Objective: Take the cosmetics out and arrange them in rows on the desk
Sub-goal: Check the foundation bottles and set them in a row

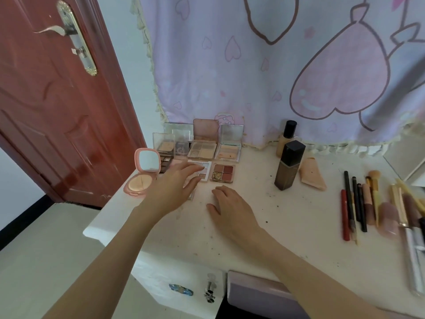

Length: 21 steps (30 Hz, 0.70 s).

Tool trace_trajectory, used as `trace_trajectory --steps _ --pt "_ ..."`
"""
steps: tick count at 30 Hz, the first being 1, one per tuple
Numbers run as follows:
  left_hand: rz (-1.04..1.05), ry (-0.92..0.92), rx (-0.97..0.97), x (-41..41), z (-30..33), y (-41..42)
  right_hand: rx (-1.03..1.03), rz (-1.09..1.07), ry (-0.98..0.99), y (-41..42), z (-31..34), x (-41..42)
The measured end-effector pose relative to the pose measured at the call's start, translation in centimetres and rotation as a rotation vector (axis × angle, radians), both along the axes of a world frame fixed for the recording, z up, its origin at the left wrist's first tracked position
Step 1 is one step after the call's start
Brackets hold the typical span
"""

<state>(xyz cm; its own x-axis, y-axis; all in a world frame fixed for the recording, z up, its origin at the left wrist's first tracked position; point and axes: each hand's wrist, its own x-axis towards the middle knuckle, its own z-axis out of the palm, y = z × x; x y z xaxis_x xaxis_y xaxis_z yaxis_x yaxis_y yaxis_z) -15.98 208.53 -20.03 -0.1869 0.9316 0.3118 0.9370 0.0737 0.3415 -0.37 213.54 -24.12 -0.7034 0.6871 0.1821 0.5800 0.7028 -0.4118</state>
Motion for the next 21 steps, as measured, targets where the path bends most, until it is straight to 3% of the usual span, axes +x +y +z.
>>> trace_trajectory --steps 4,13,18,21 --pt "-0.113 0.008 0.122 5.7 -2.2 -1.9 0.056 -0.061 -0.008 -0.4 0.7 5.7" --pt "-0.332 -0.087 0.127 18.9 -3.1 1.1 0.300 -0.355 0.101 1.4 1.2 20.8" --pt "-0.464 -0.059 0.098 25.3 -2.8 4.7 0.211 -0.522 0.101 4.5 1.8 27.0" --pt "-0.400 0.067 -0.006 27.4 -2.6 7.1 0.143 -0.595 0.067 6.9 2.7 29.1"
